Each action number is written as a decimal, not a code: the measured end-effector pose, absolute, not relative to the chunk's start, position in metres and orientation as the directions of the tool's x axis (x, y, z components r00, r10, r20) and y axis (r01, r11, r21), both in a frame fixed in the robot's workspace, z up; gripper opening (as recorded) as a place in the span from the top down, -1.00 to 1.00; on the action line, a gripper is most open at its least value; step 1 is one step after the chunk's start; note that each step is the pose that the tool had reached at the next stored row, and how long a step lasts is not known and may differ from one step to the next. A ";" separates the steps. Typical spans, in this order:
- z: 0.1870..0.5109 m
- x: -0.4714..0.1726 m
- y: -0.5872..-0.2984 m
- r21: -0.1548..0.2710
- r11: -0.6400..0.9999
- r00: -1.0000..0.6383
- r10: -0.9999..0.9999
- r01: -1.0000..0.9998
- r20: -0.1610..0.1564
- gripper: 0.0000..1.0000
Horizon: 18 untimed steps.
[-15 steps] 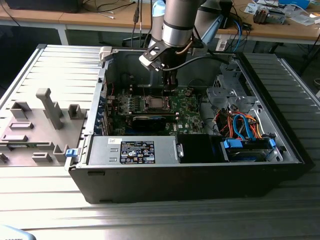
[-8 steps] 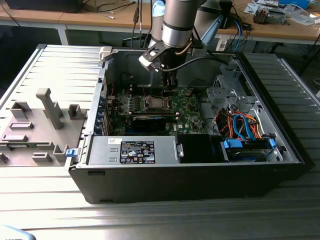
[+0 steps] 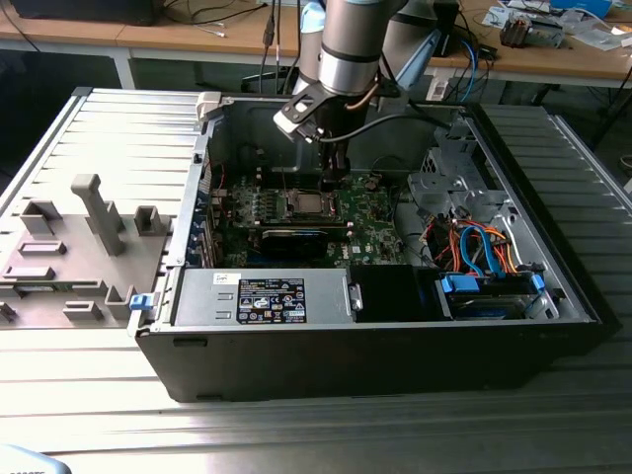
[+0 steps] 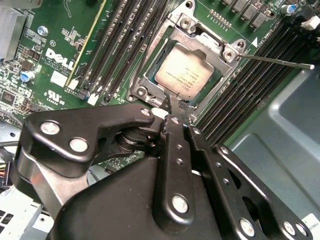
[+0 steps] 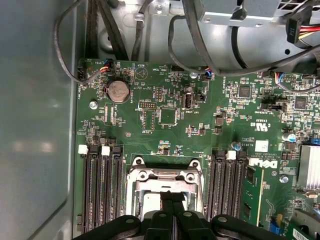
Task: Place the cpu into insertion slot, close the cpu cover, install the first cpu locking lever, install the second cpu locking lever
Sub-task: 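Close the cpu cover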
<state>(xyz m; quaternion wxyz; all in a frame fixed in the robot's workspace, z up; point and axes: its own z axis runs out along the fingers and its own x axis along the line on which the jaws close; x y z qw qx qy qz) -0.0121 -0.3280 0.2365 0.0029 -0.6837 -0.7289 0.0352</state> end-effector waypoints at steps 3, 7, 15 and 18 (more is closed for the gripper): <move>0.236 -0.012 -0.328 -0.055 0.063 -0.065 0.997 0.997 -0.044 0.79; 0.235 -0.012 -0.328 -0.055 0.063 -0.065 0.997 0.996 -0.044 0.79; 0.232 -0.013 -0.328 -0.055 0.063 -0.065 0.997 0.997 -0.044 0.79; 0.232 -0.013 -0.328 -0.055 0.063 -0.065 0.997 0.997 -0.044 0.79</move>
